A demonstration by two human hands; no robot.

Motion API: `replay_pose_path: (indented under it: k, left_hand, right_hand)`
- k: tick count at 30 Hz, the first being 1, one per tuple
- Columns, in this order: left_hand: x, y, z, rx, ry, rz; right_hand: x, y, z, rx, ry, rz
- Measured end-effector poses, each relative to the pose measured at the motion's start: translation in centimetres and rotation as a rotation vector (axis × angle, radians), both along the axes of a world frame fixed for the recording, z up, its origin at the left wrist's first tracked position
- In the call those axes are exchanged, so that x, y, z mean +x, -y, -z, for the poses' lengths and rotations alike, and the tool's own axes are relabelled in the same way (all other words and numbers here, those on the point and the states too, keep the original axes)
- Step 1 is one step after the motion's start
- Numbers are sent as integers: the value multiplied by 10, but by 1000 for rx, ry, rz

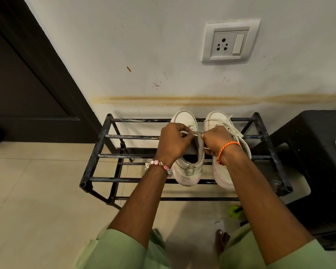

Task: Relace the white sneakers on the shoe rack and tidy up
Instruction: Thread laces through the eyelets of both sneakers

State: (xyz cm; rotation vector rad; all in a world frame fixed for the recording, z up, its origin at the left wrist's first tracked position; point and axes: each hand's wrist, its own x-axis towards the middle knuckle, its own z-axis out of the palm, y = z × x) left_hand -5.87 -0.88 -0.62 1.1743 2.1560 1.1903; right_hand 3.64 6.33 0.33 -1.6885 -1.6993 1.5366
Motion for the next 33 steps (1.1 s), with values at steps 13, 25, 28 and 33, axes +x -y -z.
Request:
replay_pose_path:
  k: [13,25,28,33]
  left_hand:
    - [8,3,4,6,-78,32]
    - [5,0,0,-76,-301,-8]
    - [-2,2,1,-73,-253,-19]
    - [-4,3,2,-40,-182,38]
  right_hand:
    - [3,-3,-5,-160,-73,-7]
    - [7,-5,-7,-276,-234,-10]
    - [5,-3,-4,-266,-251,22]
    - [-3,-1,2,-105,-130,16]
